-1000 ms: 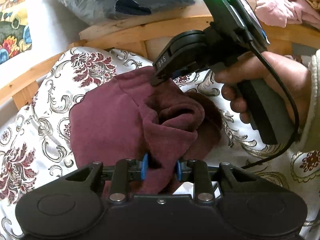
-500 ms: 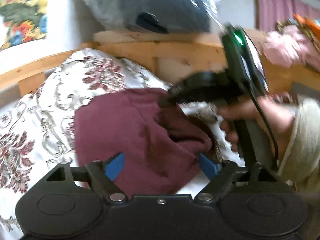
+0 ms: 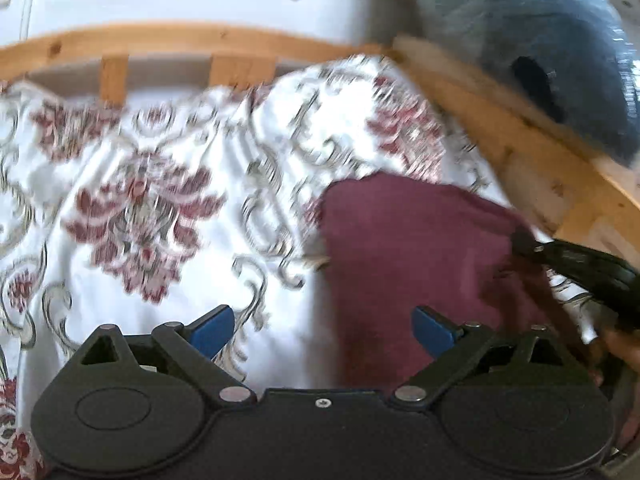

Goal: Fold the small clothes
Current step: 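Open both tools and withdraw them from the folded shirt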

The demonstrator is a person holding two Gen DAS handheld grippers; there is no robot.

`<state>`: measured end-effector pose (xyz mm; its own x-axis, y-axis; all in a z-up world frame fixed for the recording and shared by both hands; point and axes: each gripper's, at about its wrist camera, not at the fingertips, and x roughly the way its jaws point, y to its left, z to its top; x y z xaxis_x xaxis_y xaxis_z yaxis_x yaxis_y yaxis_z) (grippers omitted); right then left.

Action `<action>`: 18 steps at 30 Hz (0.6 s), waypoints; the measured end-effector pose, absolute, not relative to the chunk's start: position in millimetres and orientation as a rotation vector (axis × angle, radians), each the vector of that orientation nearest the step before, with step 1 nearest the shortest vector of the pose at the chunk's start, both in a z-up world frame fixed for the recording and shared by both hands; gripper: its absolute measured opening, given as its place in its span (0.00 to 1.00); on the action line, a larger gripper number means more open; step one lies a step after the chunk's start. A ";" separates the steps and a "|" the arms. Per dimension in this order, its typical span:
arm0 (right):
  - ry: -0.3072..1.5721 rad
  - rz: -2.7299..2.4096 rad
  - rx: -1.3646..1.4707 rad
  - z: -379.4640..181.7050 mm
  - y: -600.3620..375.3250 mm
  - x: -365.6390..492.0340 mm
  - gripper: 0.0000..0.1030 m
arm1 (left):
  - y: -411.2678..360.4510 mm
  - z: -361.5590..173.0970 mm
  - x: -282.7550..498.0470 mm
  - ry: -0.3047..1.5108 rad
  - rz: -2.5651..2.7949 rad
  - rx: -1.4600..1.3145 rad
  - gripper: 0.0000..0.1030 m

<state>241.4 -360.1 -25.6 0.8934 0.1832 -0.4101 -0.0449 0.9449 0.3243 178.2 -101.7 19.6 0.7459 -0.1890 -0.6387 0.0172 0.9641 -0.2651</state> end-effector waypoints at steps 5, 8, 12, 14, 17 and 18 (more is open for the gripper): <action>0.461 0.122 0.304 -26.4 -359.5 239.1 0.16 | -97.4 2.1 185.9 0.813 -0.124 -0.301 0.93; 0.474 0.116 0.315 -27.8 -360.5 240.1 0.19 | -100.2 -6.6 184.2 0.856 -0.142 -0.299 0.94; 0.483 0.104 0.304 -27.3 -361.8 237.3 0.36 | -103.2 -13.5 181.0 0.885 -0.146 -0.283 0.97; 0.482 0.104 0.284 -25.2 -360.6 235.3 0.42 | -103.5 -13.8 180.4 0.886 -0.140 -0.282 0.97; 0.470 0.116 0.275 -20.5 -359.4 229.4 0.64 | -103.5 -13.3 181.6 0.895 -0.138 -0.286 0.98; 0.466 0.128 0.279 -18.4 -359.2 227.4 0.71 | -103.5 -13.2 181.9 0.897 -0.138 -0.286 0.98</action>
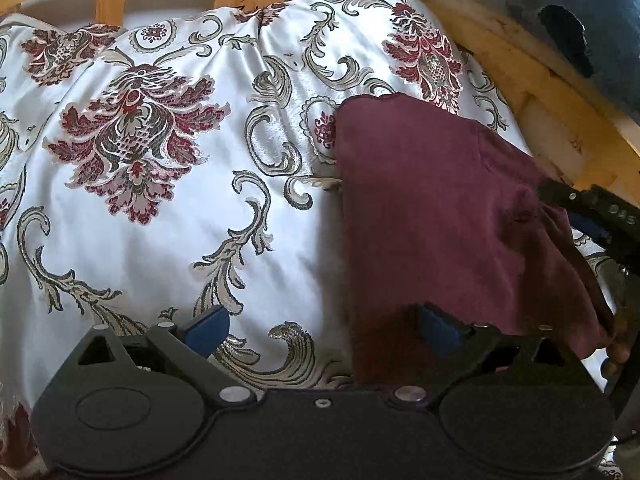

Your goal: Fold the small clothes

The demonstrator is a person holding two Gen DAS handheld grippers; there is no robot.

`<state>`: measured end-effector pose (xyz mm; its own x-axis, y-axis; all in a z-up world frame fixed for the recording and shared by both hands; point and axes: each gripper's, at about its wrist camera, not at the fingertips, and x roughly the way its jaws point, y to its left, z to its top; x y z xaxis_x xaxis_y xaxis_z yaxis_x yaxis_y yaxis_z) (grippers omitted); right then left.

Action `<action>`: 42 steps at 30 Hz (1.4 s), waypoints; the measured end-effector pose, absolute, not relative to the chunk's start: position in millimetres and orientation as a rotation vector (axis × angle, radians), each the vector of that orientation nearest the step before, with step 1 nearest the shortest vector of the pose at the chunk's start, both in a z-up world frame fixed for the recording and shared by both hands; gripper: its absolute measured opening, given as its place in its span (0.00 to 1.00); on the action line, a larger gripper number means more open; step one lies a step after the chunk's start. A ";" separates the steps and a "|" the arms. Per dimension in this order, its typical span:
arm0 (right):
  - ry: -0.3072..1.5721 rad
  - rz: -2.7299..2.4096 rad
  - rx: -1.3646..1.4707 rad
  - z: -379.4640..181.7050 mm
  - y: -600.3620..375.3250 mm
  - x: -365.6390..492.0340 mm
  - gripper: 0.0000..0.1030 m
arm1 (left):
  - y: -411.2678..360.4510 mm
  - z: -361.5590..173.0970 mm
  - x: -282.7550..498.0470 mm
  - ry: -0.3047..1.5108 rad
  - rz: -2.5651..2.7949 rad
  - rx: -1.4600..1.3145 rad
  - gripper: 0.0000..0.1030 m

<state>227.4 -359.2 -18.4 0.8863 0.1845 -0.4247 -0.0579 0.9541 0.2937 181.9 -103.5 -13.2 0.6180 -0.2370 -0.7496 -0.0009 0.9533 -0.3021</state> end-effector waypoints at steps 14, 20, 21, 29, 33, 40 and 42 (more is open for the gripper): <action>0.530 0.192 0.193 -17.0 -339.0 222.0 1.00 | -101.8 -16.4 183.6 0.910 -0.134 -0.288 0.99; 0.574 0.154 0.285 -27.1 -351.0 227.8 1.00 | -104.5 -20.9 180.7 0.912 -0.122 -0.272 0.99; 0.577 0.151 0.309 -29.3 -354.5 228.4 1.00 | -105.2 -21.6 179.7 0.911 -0.119 -0.265 0.99; 0.544 0.144 0.309 -33.0 -356.1 230.6 1.00 | -109.6 -21.8 176.4 0.893 -0.107 -0.238 0.99; 0.512 0.155 0.322 -30.7 -356.4 228.8 1.00 | -110.2 -22.0 174.1 0.890 -0.106 -0.240 0.99; 0.435 0.127 0.292 -23.1 -356.3 224.1 0.56 | -110.7 -22.7 173.0 0.888 -0.107 -0.237 0.99; 0.441 0.123 0.280 -23.7 -355.2 225.2 0.38 | -110.7 -22.9 172.4 0.887 -0.107 -0.237 0.99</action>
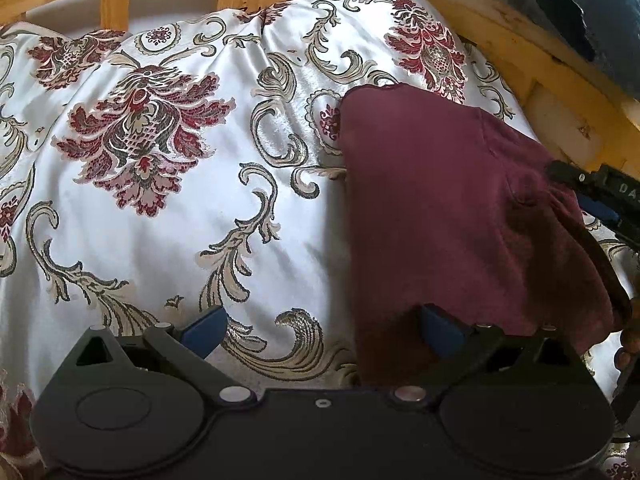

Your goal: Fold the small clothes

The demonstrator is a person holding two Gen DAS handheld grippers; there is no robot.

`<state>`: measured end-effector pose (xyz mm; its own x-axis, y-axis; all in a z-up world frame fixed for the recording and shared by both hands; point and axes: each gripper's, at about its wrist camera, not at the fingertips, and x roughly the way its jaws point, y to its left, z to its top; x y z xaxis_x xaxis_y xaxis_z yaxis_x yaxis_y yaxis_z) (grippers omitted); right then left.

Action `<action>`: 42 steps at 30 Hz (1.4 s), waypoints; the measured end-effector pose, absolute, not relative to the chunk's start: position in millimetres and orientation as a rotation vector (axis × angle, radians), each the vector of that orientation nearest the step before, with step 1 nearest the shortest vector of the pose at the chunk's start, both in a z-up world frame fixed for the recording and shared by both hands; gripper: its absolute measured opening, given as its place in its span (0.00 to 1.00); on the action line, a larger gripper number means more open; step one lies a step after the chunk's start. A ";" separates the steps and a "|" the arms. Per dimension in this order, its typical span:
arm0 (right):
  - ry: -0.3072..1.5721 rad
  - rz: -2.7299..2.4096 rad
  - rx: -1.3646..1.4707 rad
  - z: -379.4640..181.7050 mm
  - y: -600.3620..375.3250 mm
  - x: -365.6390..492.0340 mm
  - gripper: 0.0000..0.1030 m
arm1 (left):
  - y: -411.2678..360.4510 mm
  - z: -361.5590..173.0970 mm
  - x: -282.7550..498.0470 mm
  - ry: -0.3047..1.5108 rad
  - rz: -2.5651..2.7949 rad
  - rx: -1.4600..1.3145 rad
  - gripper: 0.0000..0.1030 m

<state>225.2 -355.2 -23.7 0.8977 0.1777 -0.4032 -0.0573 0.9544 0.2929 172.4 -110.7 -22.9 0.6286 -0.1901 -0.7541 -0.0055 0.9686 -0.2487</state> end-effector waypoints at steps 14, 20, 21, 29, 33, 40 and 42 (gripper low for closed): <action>0.451 0.109 0.209 -25.9 -353.9 236.5 0.14 | -114.4 -20.4 168.8 0.876 -0.132 -0.233 0.99; 0.468 0.086 0.264 -38.0 -362.1 251.0 0.13 | -119.7 -17.9 164.7 0.861 -0.146 -0.212 0.99; 0.476 0.092 0.283 -39.0 -363.9 253.0 0.13 | -119.6 -17.9 164.4 0.861 -0.149 -0.209 0.99; 0.507 0.147 0.445 -42.4 -385.1 255.6 0.42 | -118.0 -20.3 164.6 0.877 -0.143 -0.217 0.99; 0.533 0.190 0.541 -48.1 -393.3 261.1 0.58 | -117.9 -20.8 164.3 0.875 -0.144 -0.212 0.99; 0.586 0.207 0.504 -54.1 -385.6 269.8 0.64 | -118.6 -20.6 164.6 0.878 -0.139 -0.214 0.99; 0.589 0.210 0.502 -55.7 -384.3 269.8 0.65 | -119.1 -20.5 164.6 0.879 -0.136 -0.211 0.99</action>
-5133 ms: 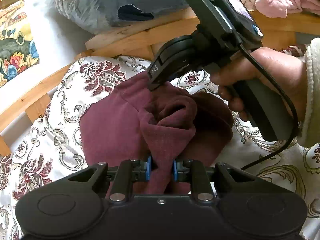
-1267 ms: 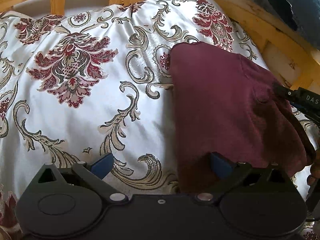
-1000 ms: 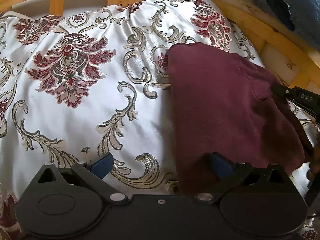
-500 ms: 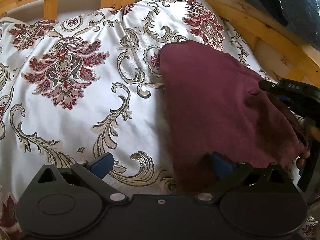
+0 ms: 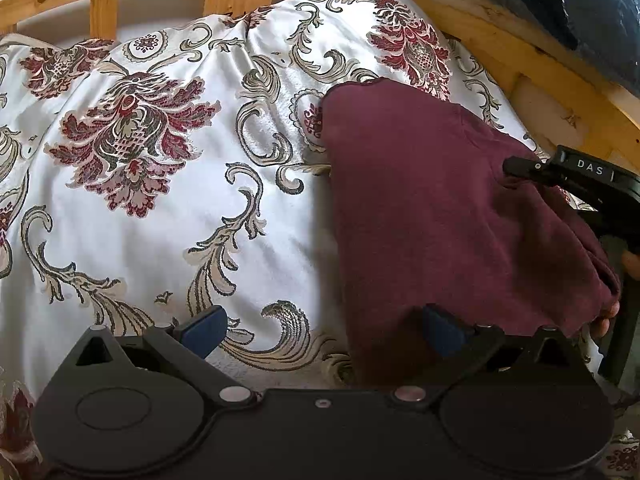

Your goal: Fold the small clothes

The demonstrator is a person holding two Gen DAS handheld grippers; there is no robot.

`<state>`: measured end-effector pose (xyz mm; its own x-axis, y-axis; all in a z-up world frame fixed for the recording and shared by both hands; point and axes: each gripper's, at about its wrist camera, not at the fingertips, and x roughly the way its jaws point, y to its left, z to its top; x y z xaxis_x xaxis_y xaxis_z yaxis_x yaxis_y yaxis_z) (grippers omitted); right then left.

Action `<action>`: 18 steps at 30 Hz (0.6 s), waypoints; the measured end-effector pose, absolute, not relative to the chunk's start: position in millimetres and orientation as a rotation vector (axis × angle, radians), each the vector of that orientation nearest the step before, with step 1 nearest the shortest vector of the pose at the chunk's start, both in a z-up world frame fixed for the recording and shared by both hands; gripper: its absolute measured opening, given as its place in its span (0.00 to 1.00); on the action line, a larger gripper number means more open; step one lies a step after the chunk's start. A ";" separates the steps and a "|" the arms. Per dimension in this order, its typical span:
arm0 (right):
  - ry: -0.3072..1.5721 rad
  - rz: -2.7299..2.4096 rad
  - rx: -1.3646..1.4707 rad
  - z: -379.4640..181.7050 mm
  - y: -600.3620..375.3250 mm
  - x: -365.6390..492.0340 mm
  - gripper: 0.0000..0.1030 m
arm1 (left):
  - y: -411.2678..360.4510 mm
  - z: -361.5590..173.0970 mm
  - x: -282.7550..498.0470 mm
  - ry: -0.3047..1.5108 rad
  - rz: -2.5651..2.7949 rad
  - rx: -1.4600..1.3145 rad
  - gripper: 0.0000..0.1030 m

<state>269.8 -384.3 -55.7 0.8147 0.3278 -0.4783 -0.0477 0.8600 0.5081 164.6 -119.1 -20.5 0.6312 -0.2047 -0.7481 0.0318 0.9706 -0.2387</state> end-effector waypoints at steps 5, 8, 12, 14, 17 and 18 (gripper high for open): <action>0.593 0.217 0.512 -56.8 -384.3 270.1 0.67 | -118.7 -22.3 165.8 0.887 -0.132 -0.222 0.99; 0.593 0.198 0.498 -56.8 -383.0 268.8 0.61 | -117.3 -23.2 167.2 0.896 -0.133 -0.231 0.99; 0.589 0.195 0.480 -56.4 -378.2 266.1 0.51 | -116.9 -23.8 168.5 0.903 -0.134 -0.232 0.99; 0.589 0.200 0.467 -55.8 -375.9 265.3 0.50 | -117.1 -24.3 168.8 0.906 -0.130 -0.234 1.00; 0.588 0.199 0.472 -56.3 -376.8 265.0 0.50 | -116.4 -25.1 168.5 0.908 -0.128 -0.243 1.00; 0.588 0.199 0.472 -56.3 -376.9 265.0 0.50 | -116.3 -25.1 168.7 0.910 -0.128 -0.245 1.00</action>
<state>265.0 -376.9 -56.3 0.8171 0.3111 -0.4853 -0.0473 0.8752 0.4814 168.7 -116.3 -25.1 0.6090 -0.2129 -0.7641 0.0066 0.9646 -0.2635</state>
